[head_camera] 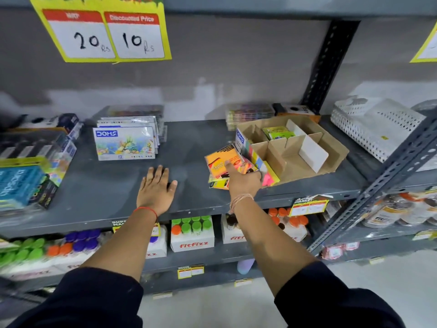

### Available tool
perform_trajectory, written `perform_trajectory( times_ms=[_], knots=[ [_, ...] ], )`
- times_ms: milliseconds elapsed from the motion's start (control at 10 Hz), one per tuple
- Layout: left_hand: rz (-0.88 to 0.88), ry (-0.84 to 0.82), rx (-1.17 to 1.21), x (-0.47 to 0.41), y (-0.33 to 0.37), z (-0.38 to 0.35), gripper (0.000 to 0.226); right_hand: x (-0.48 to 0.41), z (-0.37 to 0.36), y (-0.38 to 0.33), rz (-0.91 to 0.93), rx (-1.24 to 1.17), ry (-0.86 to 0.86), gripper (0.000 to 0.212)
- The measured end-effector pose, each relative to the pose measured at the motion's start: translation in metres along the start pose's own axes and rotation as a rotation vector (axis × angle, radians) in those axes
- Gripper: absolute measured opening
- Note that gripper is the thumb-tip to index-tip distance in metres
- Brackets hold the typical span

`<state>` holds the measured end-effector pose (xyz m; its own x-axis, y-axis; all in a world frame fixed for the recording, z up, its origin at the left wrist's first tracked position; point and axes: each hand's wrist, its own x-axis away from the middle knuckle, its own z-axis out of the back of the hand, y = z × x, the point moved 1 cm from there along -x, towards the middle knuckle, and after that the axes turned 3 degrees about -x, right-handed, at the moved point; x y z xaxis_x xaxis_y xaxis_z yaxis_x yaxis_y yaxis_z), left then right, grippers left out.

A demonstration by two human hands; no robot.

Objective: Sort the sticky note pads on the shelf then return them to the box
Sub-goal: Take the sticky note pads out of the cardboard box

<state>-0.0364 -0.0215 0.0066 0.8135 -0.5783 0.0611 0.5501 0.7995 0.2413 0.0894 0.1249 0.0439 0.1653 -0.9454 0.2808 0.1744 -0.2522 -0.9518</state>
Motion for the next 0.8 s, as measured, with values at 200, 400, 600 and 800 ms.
perform_trajectory(
  times_ms=[200,400,600,800],
  knots=[
    [-0.009,-0.013,-0.022,-0.002,0.001,-0.001,0.055,0.003,0.0,0.003,0.011,0.143,0.059,0.087],
    [-0.006,-0.005,-0.026,-0.002,0.001,-0.002,0.055,0.0,0.004,0.007,-0.015,0.061,0.018,0.078],
    [-0.001,0.0,-0.033,-0.002,0.002,-0.002,0.055,-0.008,0.013,0.012,0.021,0.088,-0.057,0.074],
    [-0.003,-0.01,-0.043,-0.002,0.001,-0.002,0.055,-0.008,0.021,0.002,-0.023,0.033,-0.095,0.057]
  ],
)
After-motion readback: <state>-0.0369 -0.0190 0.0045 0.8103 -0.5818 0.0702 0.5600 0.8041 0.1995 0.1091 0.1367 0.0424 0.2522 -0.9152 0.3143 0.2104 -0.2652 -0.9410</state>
